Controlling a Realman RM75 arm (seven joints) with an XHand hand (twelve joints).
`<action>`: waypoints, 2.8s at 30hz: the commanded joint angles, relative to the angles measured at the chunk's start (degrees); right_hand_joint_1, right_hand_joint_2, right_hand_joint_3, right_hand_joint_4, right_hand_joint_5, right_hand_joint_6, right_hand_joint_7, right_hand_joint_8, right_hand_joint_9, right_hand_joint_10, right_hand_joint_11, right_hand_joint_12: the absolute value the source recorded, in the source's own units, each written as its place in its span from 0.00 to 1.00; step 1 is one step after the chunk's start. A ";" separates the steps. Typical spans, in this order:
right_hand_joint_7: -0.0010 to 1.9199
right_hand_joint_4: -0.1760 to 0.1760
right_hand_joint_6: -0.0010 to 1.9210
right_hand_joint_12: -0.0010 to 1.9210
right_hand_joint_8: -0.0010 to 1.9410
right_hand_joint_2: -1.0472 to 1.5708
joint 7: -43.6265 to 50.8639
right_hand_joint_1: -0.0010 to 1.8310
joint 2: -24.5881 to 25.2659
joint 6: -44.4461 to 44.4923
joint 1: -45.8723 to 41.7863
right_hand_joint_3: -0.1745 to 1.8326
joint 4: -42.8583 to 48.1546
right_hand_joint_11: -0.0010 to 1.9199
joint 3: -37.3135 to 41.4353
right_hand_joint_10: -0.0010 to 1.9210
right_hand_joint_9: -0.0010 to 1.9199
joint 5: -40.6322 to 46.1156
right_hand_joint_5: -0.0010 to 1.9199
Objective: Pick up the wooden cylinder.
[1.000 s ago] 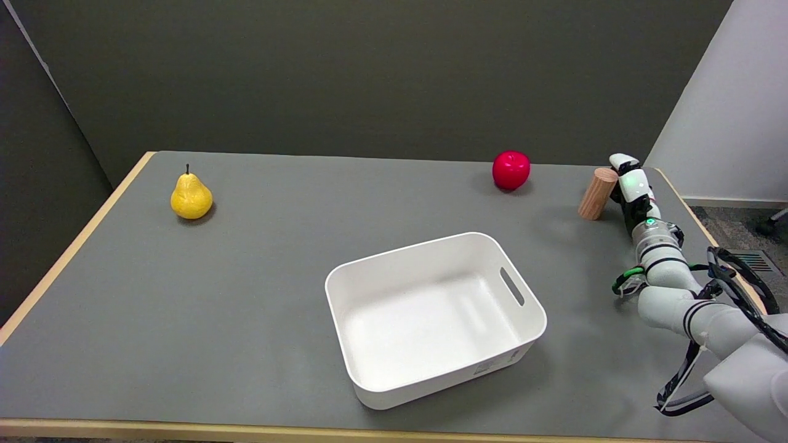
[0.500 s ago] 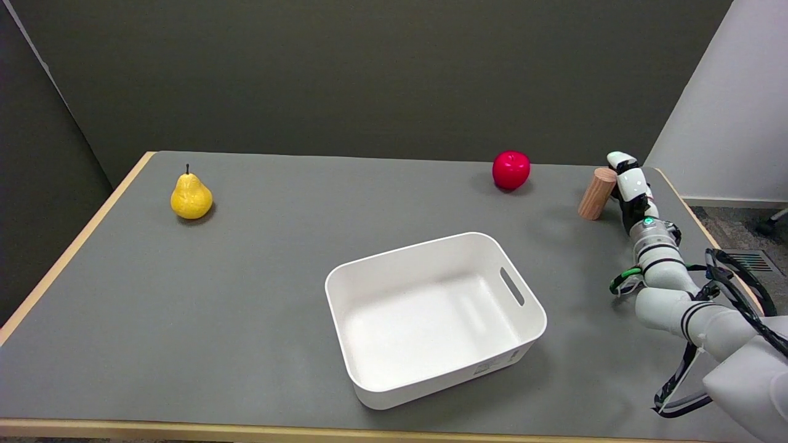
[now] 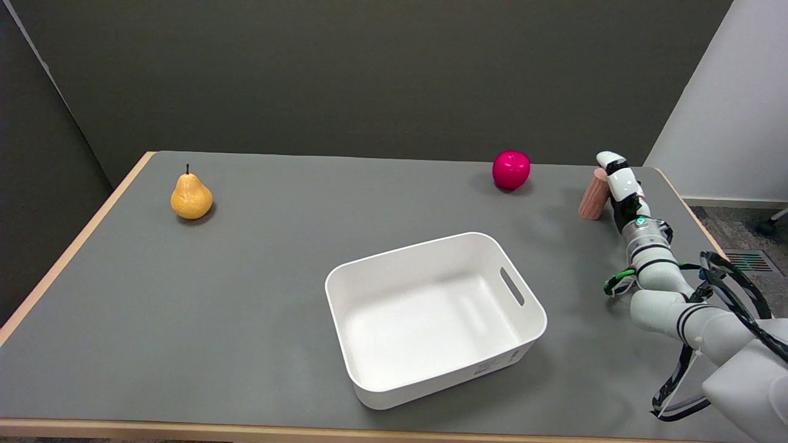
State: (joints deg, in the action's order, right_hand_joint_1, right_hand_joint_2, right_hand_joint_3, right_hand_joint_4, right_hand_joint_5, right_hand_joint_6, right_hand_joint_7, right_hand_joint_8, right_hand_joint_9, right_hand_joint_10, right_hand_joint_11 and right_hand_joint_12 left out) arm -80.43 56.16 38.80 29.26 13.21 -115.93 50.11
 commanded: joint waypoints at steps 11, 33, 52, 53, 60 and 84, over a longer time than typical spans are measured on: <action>0.05 0.38 0.16 0.31 0.12 0.67 0.04 0.35 0.48 -1.73 -1.05 0.55 -0.18 0.00 -0.77 0.21 0.02 -0.48 0.04; 0.25 0.60 0.74 0.53 0.38 0.82 2.96 0.45 0.84 -1.73 -0.21 0.40 -0.26 0.05 1.01 0.38 0.17 0.16 0.17; 0.25 0.00 0.94 0.93 0.95 0.90 2.96 0.58 0.76 -1.49 -0.45 0.21 -0.90 0.18 1.54 0.90 0.33 0.16 0.23; 0.25 0.00 0.94 0.93 0.96 0.90 2.96 0.58 0.76 -1.45 -0.45 0.21 -0.90 0.18 1.53 0.91 0.32 0.16 0.22; 0.21 0.67 0.83 1.00 0.99 0.82 2.63 0.79 0.67 0.41 -0.45 0.38 -0.38 0.12 1.63 1.00 0.29 0.16 0.17; 0.26 0.65 0.80 1.00 1.00 0.83 2.56 0.67 -4.80 11.09 -6.41 0.41 14.76 0.12 1.62 1.00 0.34 -0.23 0.25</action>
State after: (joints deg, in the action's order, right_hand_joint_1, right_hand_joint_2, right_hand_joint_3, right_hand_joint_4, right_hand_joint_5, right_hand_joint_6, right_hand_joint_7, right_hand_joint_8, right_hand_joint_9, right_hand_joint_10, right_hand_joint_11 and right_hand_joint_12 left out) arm -77.63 55.18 43.51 27.05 17.32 -114.40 50.18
